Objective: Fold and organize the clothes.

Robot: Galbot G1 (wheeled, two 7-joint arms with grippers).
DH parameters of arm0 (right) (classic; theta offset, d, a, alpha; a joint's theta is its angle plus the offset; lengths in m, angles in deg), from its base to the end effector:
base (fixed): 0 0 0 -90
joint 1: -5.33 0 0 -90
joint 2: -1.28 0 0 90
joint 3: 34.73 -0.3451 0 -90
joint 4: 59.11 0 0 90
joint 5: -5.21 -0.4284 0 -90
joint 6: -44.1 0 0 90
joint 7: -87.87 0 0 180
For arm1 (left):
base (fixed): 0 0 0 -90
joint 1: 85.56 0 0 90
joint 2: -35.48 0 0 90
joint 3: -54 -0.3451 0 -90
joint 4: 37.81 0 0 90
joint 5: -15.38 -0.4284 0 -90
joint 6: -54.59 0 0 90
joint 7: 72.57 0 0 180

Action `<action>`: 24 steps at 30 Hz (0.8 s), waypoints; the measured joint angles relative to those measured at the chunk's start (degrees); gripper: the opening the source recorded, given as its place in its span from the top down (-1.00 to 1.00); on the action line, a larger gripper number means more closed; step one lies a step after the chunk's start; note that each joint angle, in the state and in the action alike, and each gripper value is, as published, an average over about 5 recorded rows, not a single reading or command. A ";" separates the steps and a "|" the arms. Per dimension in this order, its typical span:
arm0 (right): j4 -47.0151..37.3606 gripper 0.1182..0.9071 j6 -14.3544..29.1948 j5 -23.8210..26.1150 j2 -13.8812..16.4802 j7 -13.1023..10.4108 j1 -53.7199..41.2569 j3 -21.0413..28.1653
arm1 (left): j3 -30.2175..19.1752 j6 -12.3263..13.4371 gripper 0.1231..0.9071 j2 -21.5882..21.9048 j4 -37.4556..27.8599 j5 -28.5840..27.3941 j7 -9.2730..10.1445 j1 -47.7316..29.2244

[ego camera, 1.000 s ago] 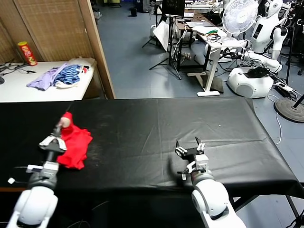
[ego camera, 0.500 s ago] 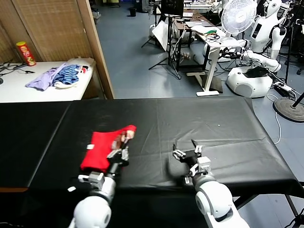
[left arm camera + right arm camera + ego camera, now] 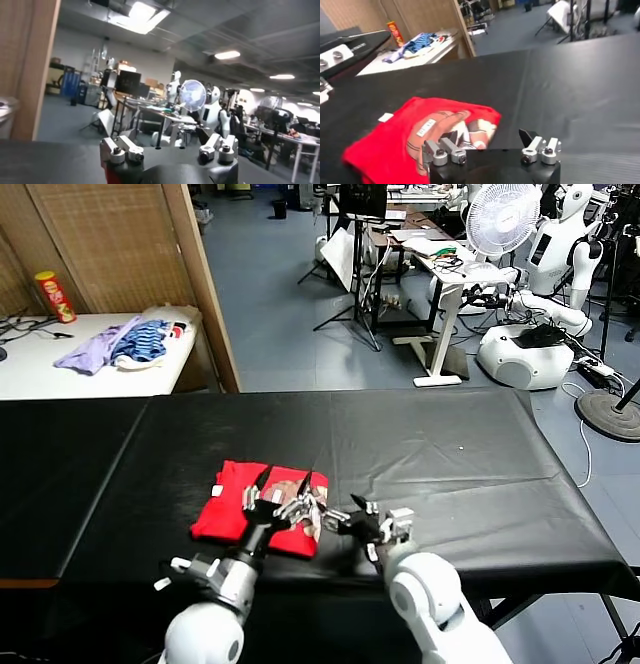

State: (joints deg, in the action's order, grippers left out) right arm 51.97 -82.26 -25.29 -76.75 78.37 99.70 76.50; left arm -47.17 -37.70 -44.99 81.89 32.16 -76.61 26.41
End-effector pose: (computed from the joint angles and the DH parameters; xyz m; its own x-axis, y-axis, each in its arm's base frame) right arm 0.3550 0.1020 -0.2446 -0.8021 -0.4239 0.4206 -0.3292 0.9016 0.2807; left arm 0.2851 -0.0491 -0.2691 -0.9427 0.3227 -0.0843 0.3333 0.9201 -0.2058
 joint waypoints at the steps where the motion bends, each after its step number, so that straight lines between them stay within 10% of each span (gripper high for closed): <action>1: -0.74 -0.70 0.21 -0.29 -0.46 -0.89 -0.51 0.39 | 0.28 0.07 -0.72 0.01 0.16 0.01 0.12 0.32; 9: -6.57 0.13 1.11 -1.55 -3.50 -2.89 -3.94 2.63 | 2.37 0.86 -0.72 0.00 1.21 -0.61 0.94 2.80; 16: -12.08 0.96 8.02 9.09 -3.08 3.74 -7.37 3.71 | 4.00 2.85 -0.72 -0.13 1.14 -1.90 1.63 5.20; 24: -13.83 0.66 17.61 22.71 -0.13 11.12 -8.19 3.40 | 4.91 3.96 -0.72 -0.06 -0.43 -4.03 4.59 6.46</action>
State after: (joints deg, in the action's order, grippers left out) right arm 38.14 -64.65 -2.58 -76.88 89.49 91.51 79.90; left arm -42.26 -33.73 -45.05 81.46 28.14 -72.02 32.87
